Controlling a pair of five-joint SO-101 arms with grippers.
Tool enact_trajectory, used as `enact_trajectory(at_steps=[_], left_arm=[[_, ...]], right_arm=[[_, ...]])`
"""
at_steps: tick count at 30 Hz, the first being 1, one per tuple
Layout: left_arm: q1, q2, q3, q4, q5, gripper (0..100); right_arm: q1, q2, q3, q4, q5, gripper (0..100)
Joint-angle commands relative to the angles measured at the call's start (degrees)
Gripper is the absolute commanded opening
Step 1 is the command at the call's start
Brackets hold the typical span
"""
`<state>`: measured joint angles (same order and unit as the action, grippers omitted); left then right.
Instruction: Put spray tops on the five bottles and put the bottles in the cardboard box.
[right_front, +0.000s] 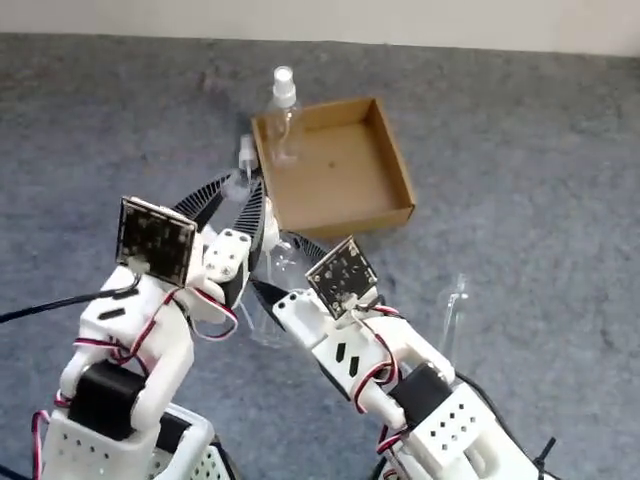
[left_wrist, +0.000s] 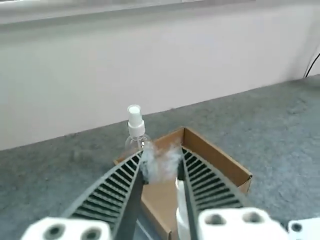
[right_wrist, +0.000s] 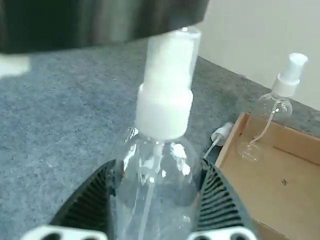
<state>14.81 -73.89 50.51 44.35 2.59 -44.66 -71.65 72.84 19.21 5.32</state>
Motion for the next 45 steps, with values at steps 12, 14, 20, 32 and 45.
enact_trajectory(at_steps=[12, 14, 20, 32, 45], left_arm=[[-13.3, -0.1, 7.3, 8.7, 3.2, 14], [-9.5, -0.1, 11.6, 5.6, 2.8, 19], [-2.9, 0.0, 16.0, 1.2, -1.8, 21], [-6.6, 0.4, 17.6, -4.7, -1.8, 21], [-8.1, -0.2, 20.6, -5.5, -2.1, 21]], right_arm=[[14.9, 26.9, -26.2, -1.5, -2.1, 0.3], [14.4, 32.0, -31.4, -1.4, -2.1, 0.3], [7.6, 42.1, -46.5, 11.7, -2.4, 0.3], [2.6, 33.6, -54.2, 27.4, -5.8, 0.3], [21.2, 43.6, -59.0, 20.3, 2.7, 0.3]])
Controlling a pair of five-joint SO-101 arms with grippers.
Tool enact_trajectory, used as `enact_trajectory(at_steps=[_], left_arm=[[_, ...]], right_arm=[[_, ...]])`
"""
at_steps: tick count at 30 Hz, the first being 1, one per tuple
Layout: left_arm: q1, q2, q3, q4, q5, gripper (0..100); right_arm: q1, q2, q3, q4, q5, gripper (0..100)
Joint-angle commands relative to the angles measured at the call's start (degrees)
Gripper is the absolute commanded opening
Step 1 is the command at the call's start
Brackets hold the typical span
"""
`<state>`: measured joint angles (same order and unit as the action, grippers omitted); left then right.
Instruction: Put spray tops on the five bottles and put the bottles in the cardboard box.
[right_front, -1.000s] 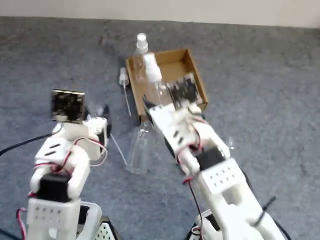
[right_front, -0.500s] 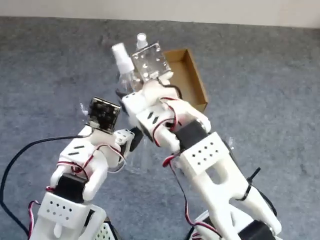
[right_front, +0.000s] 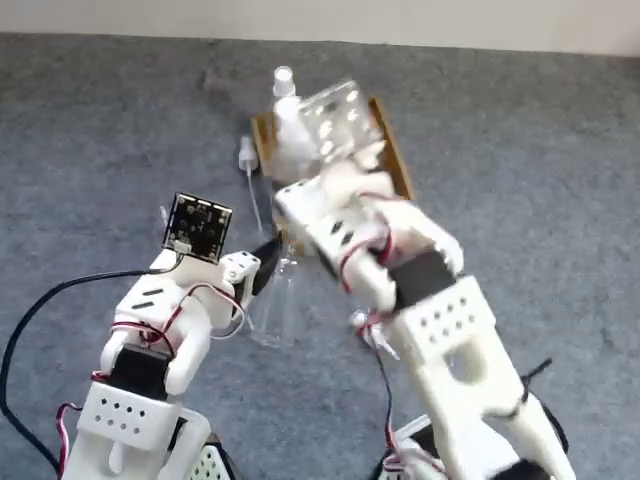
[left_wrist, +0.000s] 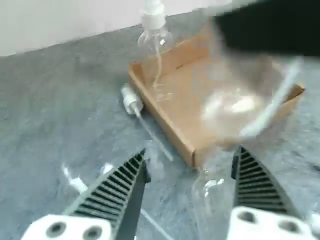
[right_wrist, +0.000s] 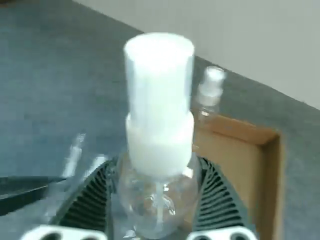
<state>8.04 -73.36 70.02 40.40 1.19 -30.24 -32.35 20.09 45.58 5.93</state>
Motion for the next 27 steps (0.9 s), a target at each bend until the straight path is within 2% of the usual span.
enact_trajectory(at_steps=[1, 5, 10, 19, 27], left_arm=[[-1.5, -0.7, 1.4, -1.6, -0.7, 20], [-4.2, -0.7, 1.8, -2.1, -0.5, 12], [-7.5, -0.7, 4.7, -7.8, -0.4, 5], [-7.3, -0.7, 5.8, -9.5, -0.4, 3], [-7.3, -0.7, 5.8, -9.5, -0.4, 3]], right_arm=[[8.6, 7.4, -8.0, -8.0, 2.5, 0.3], [12.4, 21.8, -17.1, -12.7, 2.5, 0.3], [15.1, 40.0, -27.9, -22.0, 2.5, 0.3], [15.5, 65.0, -45.9, -24.8, 2.5, 0.3], [15.7, 73.1, -55.0, -24.6, -3.4, 0.3]])
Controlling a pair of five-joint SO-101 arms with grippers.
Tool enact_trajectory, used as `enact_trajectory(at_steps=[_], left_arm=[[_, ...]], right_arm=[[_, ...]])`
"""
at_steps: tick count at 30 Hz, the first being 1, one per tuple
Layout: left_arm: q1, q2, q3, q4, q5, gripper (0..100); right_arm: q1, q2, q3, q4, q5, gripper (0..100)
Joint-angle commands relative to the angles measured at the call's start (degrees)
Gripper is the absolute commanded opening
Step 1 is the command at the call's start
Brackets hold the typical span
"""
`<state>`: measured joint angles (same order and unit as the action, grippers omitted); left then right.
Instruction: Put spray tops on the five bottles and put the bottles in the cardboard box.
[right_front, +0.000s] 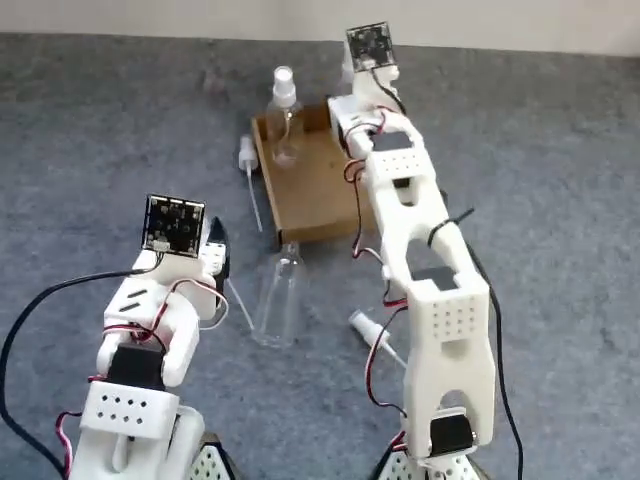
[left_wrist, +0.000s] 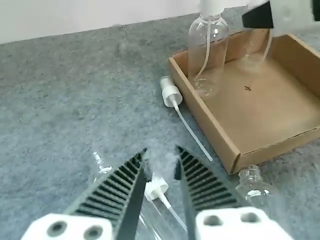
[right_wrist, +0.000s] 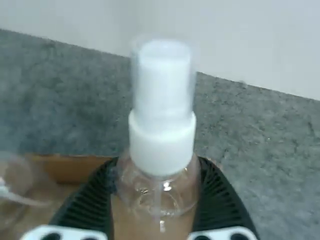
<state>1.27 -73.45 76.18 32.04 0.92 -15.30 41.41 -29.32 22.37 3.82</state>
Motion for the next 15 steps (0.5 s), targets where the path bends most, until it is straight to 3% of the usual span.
enact_trajectory(at_steps=[1, 10, 15], left_arm=[[-0.6, -0.6, -0.4, -1.1, -0.2, 3], [-0.6, -0.6, -0.4, -1.1, -0.2, 3], [-0.6, -0.6, -0.4, -1.1, -0.2, 3]], right_arm=[[0.6, -0.2, -5.8, -1.3, -1.1, 0.3], [0.4, 0.7, -5.9, 1.8, -1.1, 1.5], [0.3, 0.7, -6.1, 4.7, -1.0, 9.1]])
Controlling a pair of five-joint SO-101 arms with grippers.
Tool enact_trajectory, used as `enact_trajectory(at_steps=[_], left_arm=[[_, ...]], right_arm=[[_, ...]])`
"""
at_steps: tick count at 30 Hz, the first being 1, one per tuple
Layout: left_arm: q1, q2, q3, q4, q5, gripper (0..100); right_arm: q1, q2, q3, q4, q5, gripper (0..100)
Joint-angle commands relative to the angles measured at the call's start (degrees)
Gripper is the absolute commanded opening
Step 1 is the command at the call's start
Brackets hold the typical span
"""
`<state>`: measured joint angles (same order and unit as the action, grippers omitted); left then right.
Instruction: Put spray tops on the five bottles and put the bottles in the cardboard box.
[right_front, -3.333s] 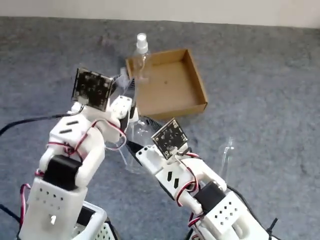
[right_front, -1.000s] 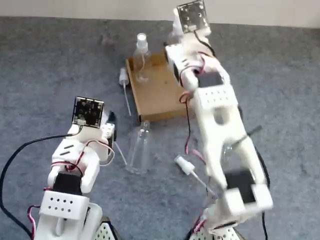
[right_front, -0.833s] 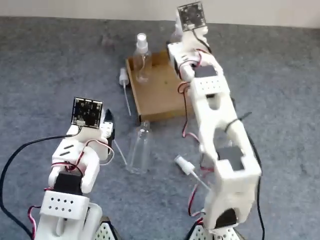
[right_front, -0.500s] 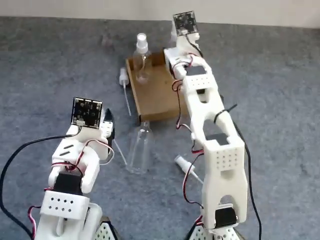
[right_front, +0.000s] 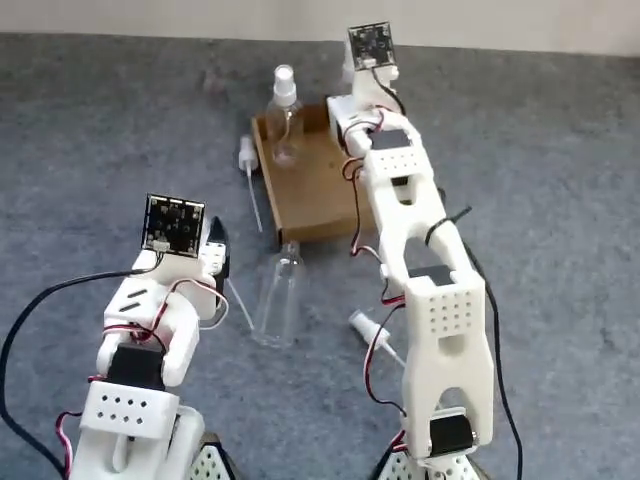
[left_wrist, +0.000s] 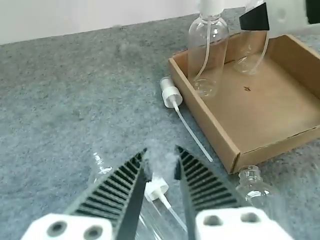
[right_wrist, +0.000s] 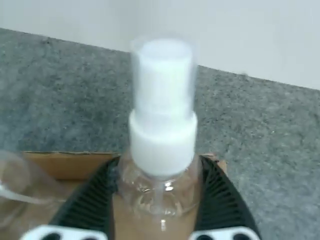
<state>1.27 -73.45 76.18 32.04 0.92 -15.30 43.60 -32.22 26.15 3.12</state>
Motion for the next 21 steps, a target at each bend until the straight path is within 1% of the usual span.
enact_trajectory(at_steps=[1, 10, 17, 21], left_arm=[[-0.6, -0.6, -0.4, -1.1, -0.2, 3], [-0.7, -0.6, -0.4, -1.1, -0.4, 3], [-0.7, -0.6, -0.4, -1.1, -0.4, 3], [-0.7, -0.6, -0.4, -1.1, -0.4, 3]], right_arm=[[0.3, -1.5, -3.2, 1.1, -0.3, 10.8], [-1.8, -1.9, -3.2, 2.7, -0.3, 21.1], [-2.1, -2.0, -3.7, 2.7, -0.3, 27.7], [-2.0, -1.9, -6.3, 2.8, -0.4, 29.7]])
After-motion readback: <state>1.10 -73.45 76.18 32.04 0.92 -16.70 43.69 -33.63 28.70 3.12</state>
